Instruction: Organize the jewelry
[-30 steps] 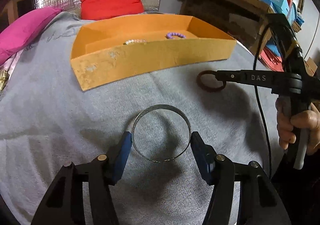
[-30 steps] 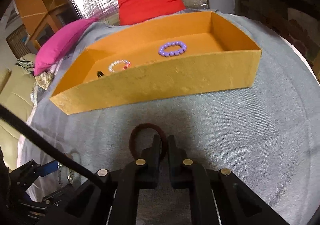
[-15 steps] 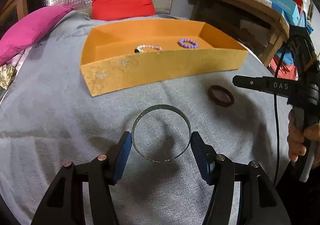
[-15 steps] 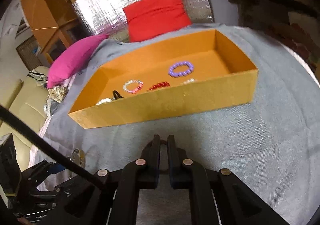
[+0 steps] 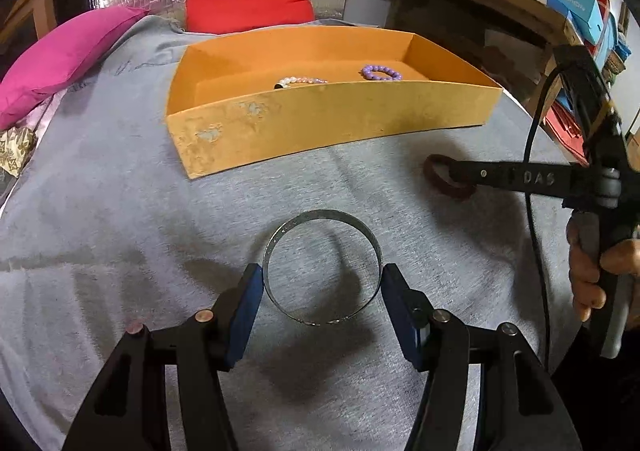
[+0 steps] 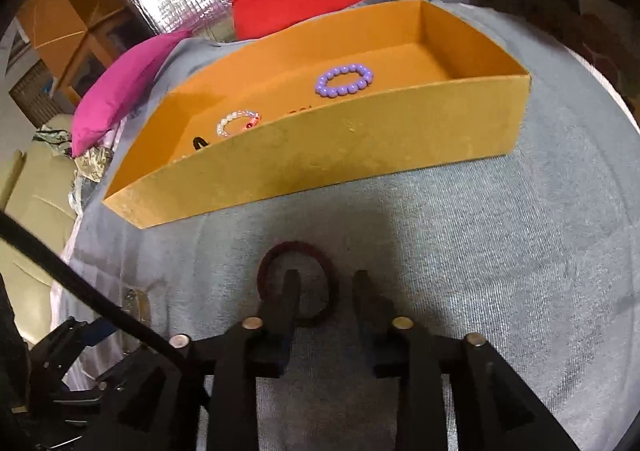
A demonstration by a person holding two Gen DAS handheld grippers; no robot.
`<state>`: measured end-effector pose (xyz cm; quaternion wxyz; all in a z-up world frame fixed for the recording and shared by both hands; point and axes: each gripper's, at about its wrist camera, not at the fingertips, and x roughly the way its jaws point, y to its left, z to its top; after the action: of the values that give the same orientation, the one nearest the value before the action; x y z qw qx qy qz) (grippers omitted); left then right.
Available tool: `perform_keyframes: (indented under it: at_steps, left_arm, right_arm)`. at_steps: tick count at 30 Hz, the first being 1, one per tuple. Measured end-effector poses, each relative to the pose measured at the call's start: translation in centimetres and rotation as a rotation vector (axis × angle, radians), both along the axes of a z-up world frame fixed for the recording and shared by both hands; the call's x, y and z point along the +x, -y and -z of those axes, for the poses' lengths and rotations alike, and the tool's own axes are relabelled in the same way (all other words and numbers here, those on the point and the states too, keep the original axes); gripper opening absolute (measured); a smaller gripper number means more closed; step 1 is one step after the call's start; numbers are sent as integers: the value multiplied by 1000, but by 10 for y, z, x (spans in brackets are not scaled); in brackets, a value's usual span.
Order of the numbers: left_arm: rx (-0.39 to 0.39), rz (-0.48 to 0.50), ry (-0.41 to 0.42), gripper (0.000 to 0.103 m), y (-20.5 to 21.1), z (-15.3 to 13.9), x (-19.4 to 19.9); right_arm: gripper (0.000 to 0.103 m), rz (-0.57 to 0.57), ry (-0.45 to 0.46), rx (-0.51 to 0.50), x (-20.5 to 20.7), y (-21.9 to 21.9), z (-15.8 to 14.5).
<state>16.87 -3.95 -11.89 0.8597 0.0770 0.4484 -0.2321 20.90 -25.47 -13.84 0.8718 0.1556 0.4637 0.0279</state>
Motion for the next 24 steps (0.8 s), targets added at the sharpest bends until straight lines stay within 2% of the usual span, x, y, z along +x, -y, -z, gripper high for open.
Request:
perform_keyframes:
  at_steps: [3, 4, 6, 8, 11, 18, 24]
  left_arm:
    - [3, -3, 0, 62, -4, 0, 0]
    - [5, -5, 3, 62, -5, 0, -1]
    - [1, -8, 1, 62, -6, -1, 0]
    - [-3, -10, 6, 62, -7, -3, 0]
    - [-16, -5, 17, 62, -6, -5, 0]
    - [-46, -1, 51, 62, -4, -13, 0]
    - [-24, -6, 72, 62, 5, -15, 2]
  right_arm:
    - [30, -24, 13, -86, -1, -10, 2]
    - [20, -35, 20, -140, -2, -15, 1]
    - [10, -59, 36, -249, -4, -26, 2]
    - [7, -65, 49, -274, -5, -30, 0]
    - [6, -59, 67, -245, -7, -26, -4]
    - [6, -14, 152, -110, -17, 0, -24]
    - [6, 1, 209, -67, -26, 8, -36]
